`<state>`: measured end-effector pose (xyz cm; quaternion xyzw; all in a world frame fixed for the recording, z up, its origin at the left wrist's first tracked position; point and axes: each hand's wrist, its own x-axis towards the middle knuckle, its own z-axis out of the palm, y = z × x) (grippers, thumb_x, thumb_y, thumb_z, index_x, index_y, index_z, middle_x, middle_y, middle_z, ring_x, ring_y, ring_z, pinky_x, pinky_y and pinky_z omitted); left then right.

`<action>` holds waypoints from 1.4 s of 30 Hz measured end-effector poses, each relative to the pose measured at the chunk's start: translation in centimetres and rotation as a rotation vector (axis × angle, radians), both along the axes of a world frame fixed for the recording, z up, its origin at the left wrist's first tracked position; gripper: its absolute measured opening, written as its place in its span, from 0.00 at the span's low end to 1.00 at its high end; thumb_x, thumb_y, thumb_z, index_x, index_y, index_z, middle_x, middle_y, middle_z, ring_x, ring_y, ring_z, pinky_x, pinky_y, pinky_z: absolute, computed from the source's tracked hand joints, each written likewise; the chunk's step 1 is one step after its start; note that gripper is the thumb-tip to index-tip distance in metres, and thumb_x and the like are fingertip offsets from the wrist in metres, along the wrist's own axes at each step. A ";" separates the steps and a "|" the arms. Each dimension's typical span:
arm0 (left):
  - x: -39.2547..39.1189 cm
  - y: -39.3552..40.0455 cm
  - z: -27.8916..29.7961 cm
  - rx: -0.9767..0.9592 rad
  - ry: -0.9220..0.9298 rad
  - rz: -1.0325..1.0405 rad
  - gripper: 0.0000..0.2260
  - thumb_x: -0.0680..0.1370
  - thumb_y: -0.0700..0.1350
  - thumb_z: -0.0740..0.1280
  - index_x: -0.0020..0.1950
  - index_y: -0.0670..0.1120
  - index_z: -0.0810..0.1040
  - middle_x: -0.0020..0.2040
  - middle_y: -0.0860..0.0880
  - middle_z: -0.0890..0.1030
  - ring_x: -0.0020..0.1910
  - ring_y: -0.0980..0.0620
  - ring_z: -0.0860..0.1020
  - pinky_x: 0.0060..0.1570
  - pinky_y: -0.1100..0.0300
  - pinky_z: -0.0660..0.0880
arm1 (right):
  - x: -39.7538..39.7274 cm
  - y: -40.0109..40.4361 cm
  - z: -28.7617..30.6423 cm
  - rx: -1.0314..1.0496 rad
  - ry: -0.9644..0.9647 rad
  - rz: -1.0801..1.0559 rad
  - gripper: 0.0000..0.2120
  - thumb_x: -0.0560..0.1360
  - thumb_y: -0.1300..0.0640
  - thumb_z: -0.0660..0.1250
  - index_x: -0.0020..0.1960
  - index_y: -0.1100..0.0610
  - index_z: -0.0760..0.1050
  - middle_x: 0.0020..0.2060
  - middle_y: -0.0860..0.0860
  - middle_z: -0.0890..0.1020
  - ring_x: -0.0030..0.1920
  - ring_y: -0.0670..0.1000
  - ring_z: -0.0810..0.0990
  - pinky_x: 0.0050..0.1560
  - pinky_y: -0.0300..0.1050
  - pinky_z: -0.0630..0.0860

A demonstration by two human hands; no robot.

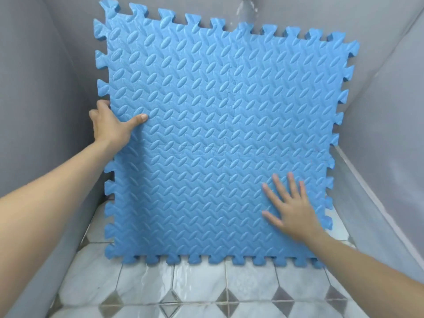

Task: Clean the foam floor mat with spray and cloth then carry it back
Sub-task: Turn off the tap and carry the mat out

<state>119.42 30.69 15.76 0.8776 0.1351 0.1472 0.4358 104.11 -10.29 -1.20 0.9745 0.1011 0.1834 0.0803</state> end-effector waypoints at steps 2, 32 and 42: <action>0.1 -0.1 -0.1 -0.002 0.011 0.008 0.42 0.66 0.62 0.75 0.72 0.45 0.61 0.70 0.44 0.63 0.65 0.44 0.71 0.64 0.51 0.69 | -3.6 4.5 -3.6 -0.296 0.136 0.468 0.34 0.75 0.33 0.57 0.78 0.43 0.58 0.77 0.51 0.64 0.78 0.59 0.57 0.70 0.70 0.56; -0.3 0.2 -0.4 0.032 0.092 -0.016 0.45 0.62 0.66 0.74 0.70 0.43 0.62 0.65 0.41 0.66 0.57 0.40 0.74 0.57 0.42 0.74 | 19.6 7.8 38.0 0.298 -0.197 -0.209 0.26 0.83 0.51 0.52 0.76 0.65 0.56 0.72 0.62 0.66 0.75 0.62 0.59 0.78 0.55 0.45; 0.0 0.2 -0.6 0.027 0.097 -0.029 0.43 0.63 0.65 0.75 0.68 0.43 0.63 0.65 0.42 0.66 0.57 0.41 0.75 0.55 0.44 0.75 | 21.2 7.9 39.0 0.363 -0.052 -0.346 0.19 0.77 0.62 0.55 0.67 0.59 0.61 0.67 0.57 0.64 0.68 0.63 0.64 0.65 0.60 0.65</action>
